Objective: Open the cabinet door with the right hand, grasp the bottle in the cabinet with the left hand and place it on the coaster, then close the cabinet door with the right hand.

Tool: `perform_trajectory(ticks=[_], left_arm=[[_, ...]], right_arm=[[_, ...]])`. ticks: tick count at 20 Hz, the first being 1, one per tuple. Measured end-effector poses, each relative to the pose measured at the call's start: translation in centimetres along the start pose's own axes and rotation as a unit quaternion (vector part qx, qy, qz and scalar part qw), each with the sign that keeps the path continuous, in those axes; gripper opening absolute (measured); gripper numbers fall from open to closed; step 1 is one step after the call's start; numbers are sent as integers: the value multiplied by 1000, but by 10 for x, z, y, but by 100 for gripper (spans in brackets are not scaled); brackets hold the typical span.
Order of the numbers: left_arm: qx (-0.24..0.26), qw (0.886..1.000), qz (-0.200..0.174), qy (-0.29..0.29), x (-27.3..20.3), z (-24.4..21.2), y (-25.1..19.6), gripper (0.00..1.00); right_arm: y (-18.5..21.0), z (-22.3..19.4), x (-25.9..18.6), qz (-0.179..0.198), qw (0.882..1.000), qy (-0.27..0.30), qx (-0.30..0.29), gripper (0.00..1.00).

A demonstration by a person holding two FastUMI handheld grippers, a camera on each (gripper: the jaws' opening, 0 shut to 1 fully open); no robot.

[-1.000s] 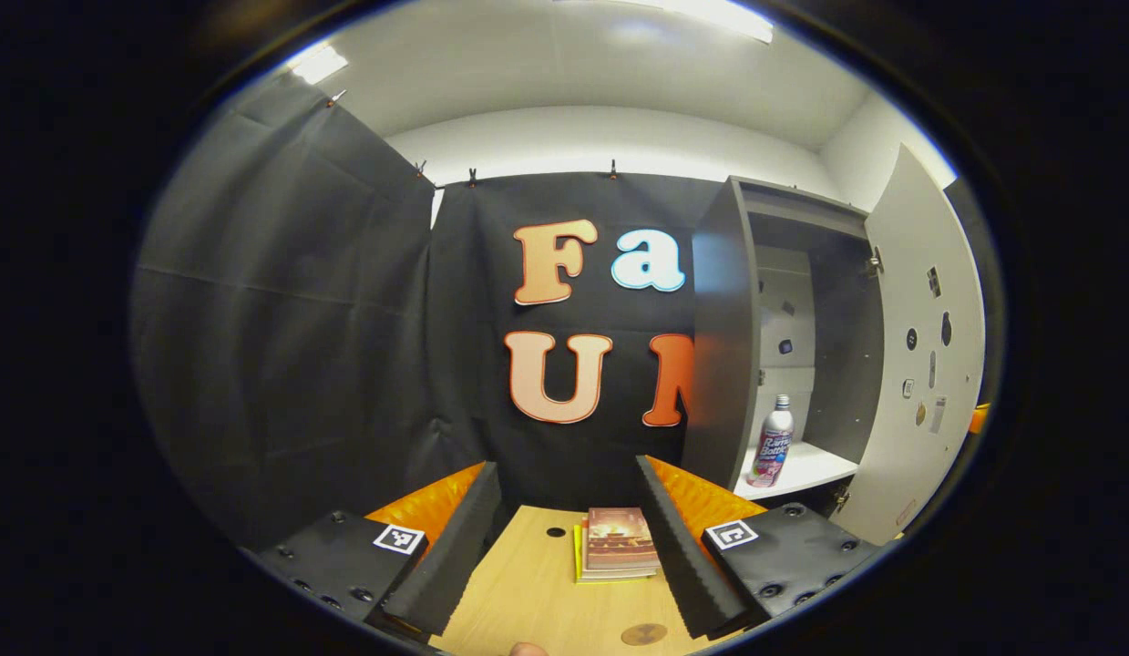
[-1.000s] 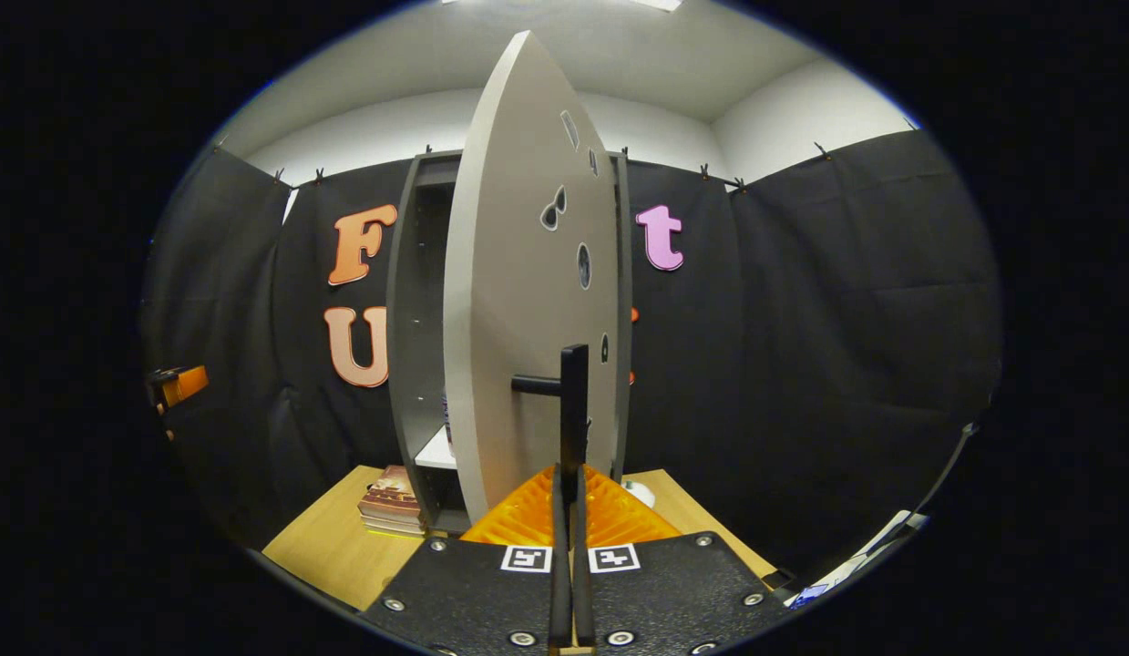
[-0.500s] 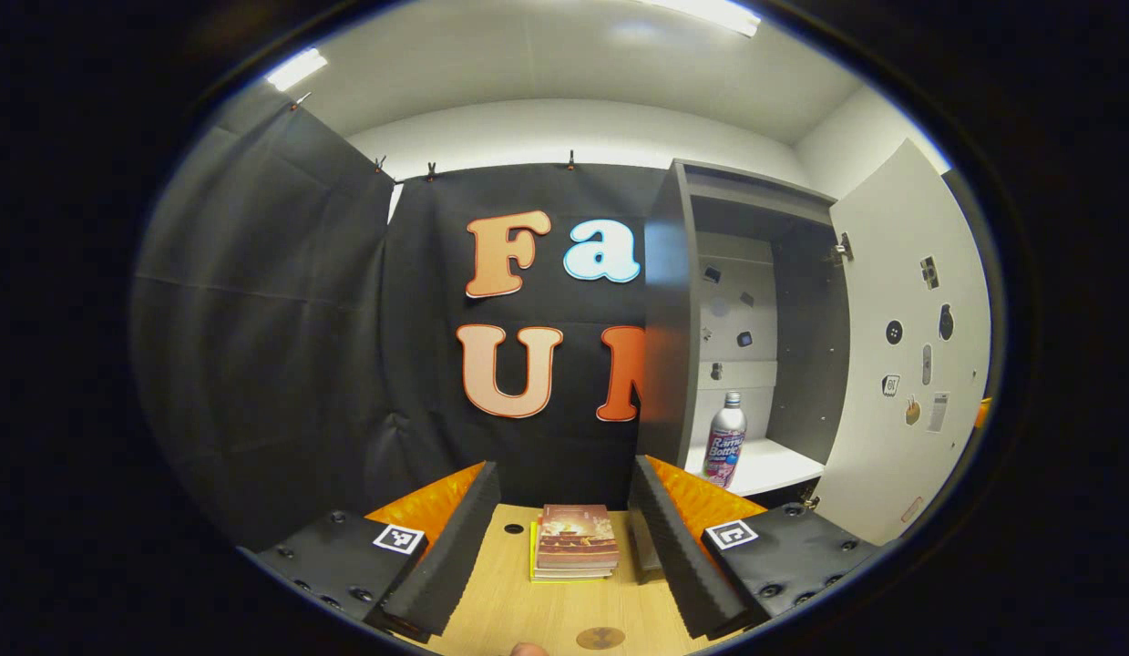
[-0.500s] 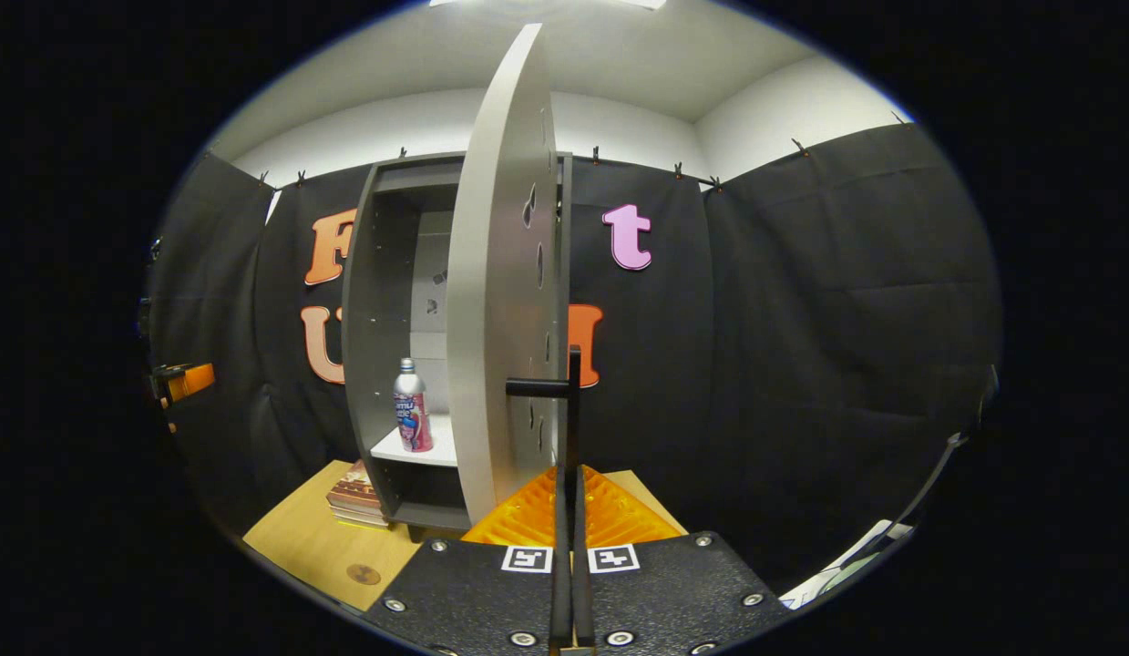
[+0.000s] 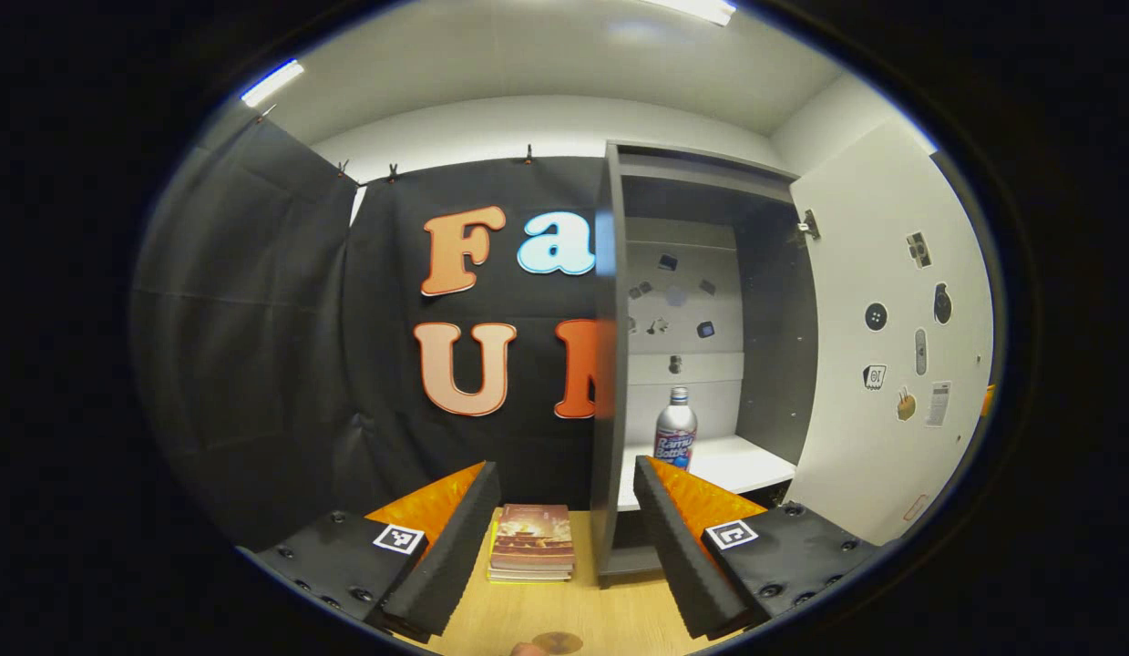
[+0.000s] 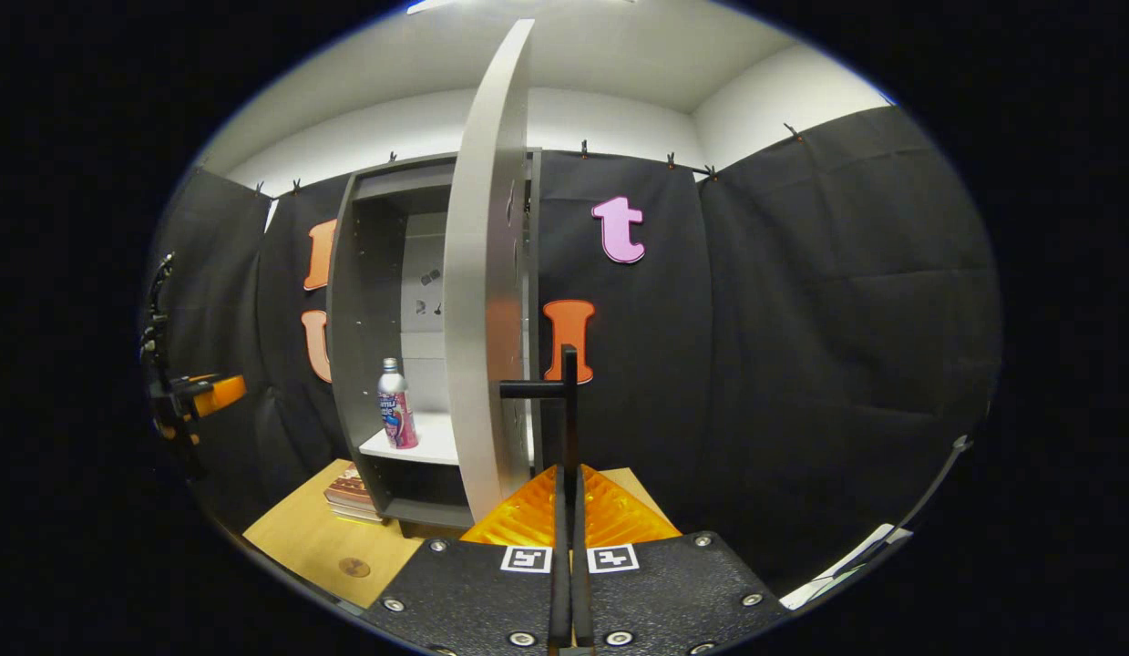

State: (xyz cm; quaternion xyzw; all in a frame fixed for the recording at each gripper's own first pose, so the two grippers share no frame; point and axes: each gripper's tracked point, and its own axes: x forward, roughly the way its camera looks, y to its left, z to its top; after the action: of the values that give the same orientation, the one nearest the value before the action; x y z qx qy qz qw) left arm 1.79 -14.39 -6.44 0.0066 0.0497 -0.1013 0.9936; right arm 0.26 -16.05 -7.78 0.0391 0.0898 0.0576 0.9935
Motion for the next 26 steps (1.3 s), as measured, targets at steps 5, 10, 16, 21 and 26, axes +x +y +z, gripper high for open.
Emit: perform_trajectory(ticks=[5,10,16,21,26], left_arm=[[1,1000,-18,2,34,-9,-54,96],[6,999,-33,8,76,-22,-98,96],[7,999,-51,-1,129,-31,-137,96],[19,999,-39,6,175,-43,-144,97],[8,999,-30,15,210,-58,-142,96]], right_arm=[[-4,-8,-13,29,1000,3,4,6],[-56,-11,-21,-25,1000,-6,10,11],[-97,-19,-20,-67,998,4,20,26],[-119,-24,-12,-92,996,2,17,66],[-135,-28,-3,-111,994,6,-1,93]])
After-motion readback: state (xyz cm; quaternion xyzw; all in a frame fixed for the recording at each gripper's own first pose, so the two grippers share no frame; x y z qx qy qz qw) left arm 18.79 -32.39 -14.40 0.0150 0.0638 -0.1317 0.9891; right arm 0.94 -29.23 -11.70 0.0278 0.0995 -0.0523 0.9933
